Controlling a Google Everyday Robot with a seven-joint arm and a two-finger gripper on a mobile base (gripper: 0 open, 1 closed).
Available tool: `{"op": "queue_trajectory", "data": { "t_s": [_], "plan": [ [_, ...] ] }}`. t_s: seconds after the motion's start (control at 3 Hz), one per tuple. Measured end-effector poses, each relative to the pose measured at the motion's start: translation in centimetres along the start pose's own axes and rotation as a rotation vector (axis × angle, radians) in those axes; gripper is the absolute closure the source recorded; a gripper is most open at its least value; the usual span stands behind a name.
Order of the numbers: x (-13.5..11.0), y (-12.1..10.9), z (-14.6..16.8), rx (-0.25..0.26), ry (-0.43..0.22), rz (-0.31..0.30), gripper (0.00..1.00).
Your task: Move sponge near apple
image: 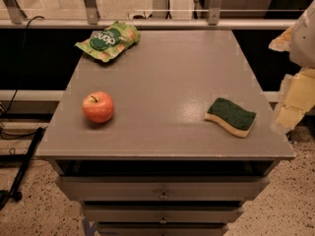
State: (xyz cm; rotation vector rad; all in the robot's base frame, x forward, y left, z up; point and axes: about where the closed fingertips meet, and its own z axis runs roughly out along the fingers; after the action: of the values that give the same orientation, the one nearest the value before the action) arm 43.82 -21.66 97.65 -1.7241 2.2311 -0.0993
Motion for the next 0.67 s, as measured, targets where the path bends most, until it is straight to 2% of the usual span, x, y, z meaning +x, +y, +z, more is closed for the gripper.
{"op": "queue_trajectory", "data": {
  "t_s": [0.33, 0.67],
  "plan": [
    [0.0, 0.0, 0.0, 0.0, 0.0, 0.0, 0.0],
    [-0.7, 0.0, 2.6, -0.023, -0.022, -0.008, 0.0]
  ]
}}
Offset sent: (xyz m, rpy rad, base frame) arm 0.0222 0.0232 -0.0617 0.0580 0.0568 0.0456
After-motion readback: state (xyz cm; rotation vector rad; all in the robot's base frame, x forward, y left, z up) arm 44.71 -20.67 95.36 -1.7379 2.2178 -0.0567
